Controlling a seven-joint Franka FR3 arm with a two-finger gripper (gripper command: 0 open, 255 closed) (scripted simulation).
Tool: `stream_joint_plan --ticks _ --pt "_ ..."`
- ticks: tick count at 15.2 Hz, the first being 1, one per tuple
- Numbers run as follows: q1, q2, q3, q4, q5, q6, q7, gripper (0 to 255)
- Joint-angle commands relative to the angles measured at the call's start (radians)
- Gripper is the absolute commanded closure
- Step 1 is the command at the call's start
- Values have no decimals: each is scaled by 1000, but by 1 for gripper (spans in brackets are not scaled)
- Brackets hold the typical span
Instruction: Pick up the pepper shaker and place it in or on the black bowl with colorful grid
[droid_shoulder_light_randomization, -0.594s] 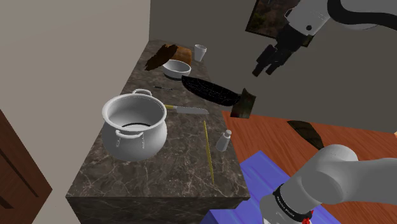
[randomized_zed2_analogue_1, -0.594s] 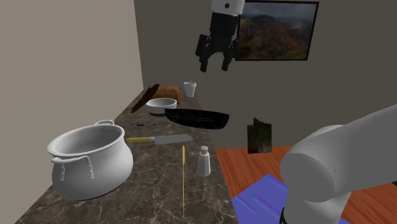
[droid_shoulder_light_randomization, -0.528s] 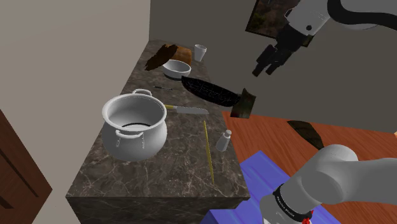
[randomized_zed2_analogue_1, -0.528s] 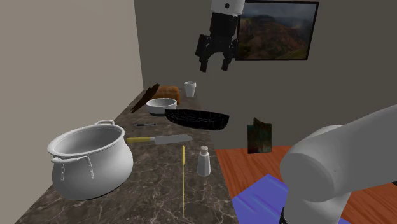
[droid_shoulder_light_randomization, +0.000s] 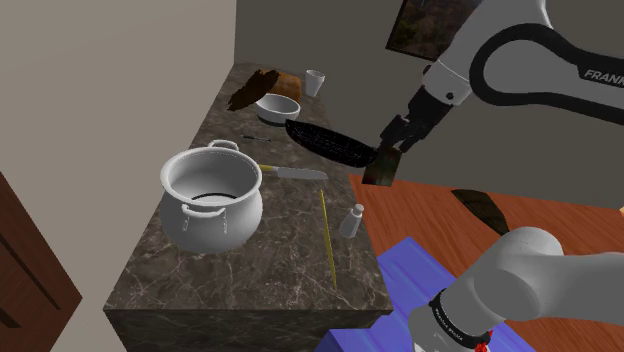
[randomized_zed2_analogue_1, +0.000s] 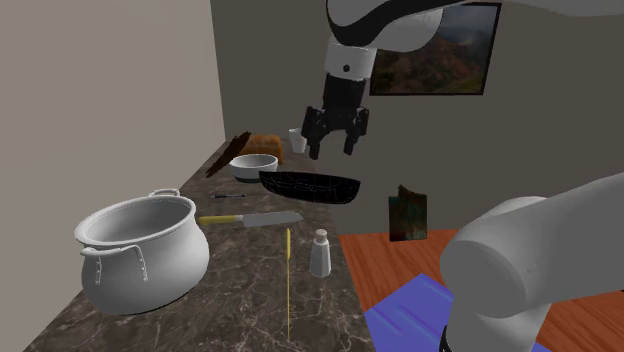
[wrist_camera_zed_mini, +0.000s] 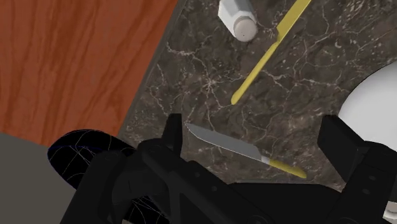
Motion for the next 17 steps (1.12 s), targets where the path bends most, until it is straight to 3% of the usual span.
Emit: stream_joint_plan --ticks 1,10,17 --pt "0 -7 9 -66 11 54 14 0" --pt "28 43 88 -326 94 339 99 0" --pt "38 133 111 -388 120 488 104 0"
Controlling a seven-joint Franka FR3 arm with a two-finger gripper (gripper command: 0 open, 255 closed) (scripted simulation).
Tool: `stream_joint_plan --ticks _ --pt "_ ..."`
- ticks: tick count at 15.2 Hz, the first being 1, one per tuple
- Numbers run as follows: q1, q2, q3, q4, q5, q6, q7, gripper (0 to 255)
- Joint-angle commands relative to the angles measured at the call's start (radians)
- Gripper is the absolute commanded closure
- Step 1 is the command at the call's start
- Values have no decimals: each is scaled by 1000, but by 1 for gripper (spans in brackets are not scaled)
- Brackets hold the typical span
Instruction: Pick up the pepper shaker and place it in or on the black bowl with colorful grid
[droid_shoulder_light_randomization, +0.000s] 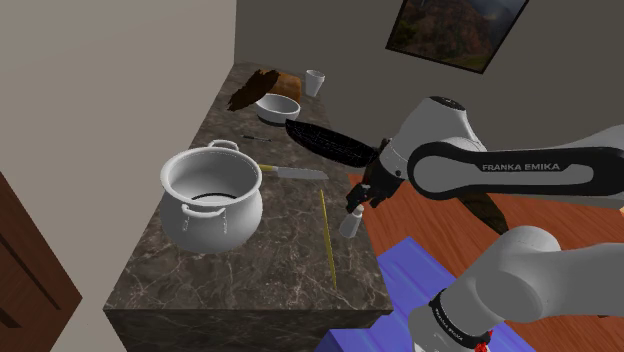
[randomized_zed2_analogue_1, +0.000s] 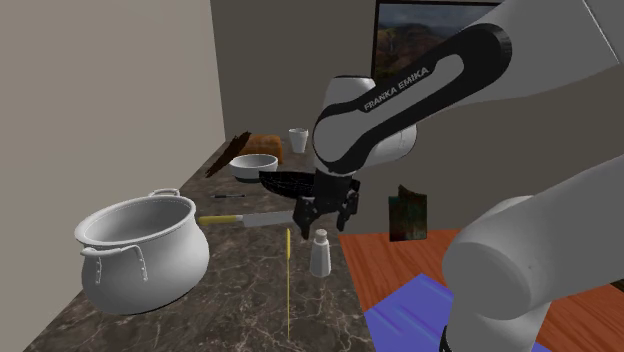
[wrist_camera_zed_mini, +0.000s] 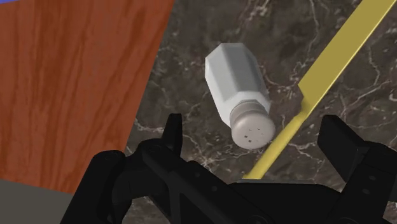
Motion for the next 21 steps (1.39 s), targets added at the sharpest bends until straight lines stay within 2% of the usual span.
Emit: stream_joint_plan --ticks 1,9,10,19,21 --pt "1 32 5 -10 6 43 -1 0" --pt "2 40 6 -13 7 55 -2 0" --pt "2 40 6 -13 7 55 -2 255" --pt "2 41 7 -14 7 55 -2 255" --pt "-1 19 3 3 1 17 0 255"
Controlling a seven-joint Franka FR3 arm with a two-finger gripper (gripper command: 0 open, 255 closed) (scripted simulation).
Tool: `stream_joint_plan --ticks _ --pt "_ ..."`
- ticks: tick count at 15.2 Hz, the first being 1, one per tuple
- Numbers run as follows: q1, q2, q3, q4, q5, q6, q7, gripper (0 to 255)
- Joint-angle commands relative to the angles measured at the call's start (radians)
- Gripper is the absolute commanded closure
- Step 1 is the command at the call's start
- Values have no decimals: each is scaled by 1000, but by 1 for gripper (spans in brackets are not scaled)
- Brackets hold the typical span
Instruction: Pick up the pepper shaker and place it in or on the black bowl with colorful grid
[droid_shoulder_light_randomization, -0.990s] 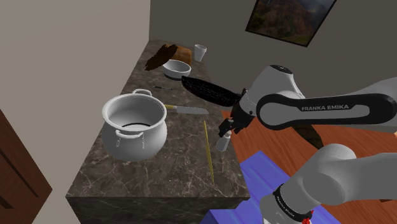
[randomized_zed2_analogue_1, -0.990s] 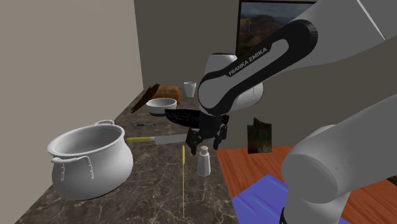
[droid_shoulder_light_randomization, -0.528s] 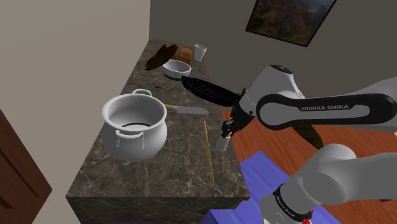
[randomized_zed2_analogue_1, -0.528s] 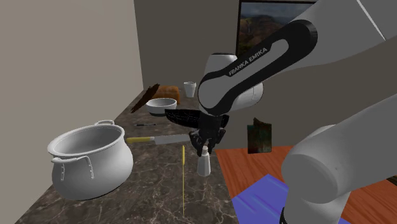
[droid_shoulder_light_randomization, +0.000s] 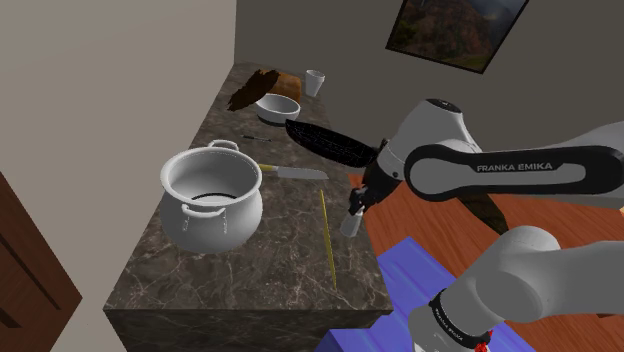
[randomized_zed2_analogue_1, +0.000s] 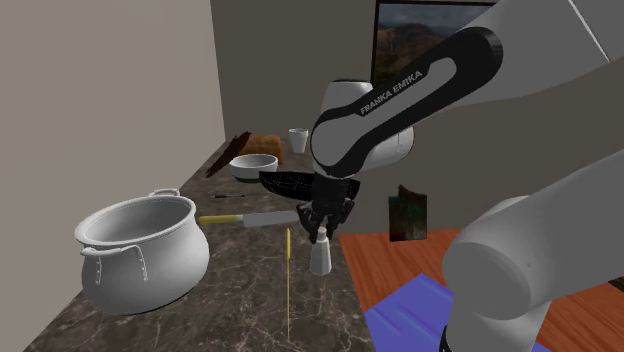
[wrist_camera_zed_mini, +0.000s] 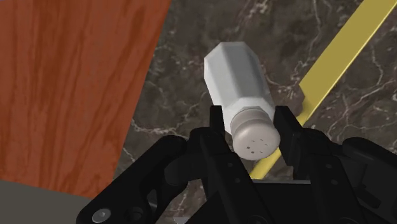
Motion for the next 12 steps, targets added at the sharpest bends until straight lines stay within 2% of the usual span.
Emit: stream_joint_plan --ticks 1,12 --pt "-3 -19 -4 13 -5 -33 0 255" --pt "-16 -97 -26 124 -34 -221 10 255"
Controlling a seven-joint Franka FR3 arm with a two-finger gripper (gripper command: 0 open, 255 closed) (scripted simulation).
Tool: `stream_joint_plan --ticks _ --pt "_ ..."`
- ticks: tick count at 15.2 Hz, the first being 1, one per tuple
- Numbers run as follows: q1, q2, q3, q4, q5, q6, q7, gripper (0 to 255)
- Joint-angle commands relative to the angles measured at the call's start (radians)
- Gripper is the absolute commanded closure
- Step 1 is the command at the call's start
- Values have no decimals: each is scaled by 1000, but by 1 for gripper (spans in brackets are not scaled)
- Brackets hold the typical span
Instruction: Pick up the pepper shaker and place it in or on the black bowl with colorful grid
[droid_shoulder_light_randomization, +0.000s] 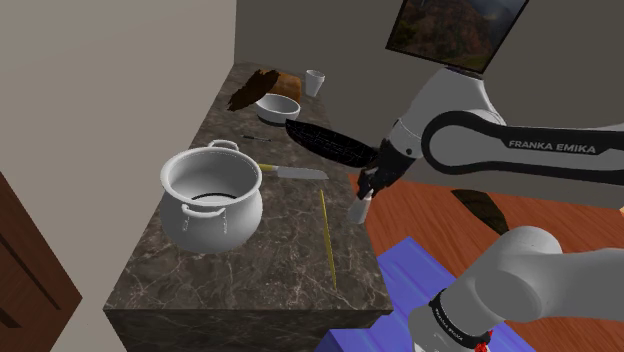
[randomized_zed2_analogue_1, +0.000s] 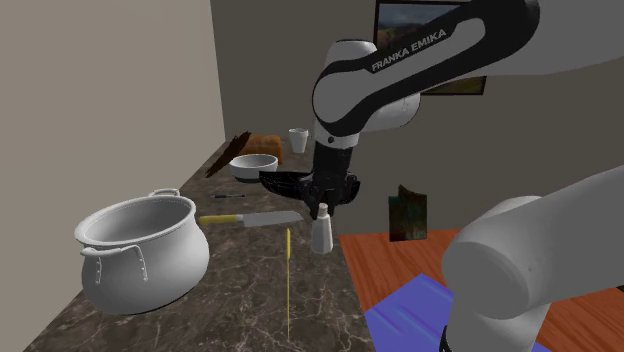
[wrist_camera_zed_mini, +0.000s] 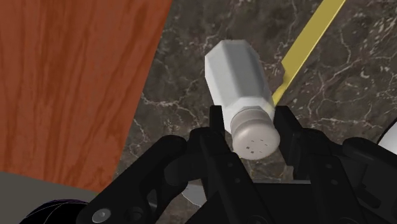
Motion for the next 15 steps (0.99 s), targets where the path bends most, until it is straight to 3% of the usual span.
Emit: stream_joint_plan --ticks 1,15 --pt "-2 -6 -2 24 -4 -31 3 255" --pt "-16 -31 -26 199 -32 -230 13 255"
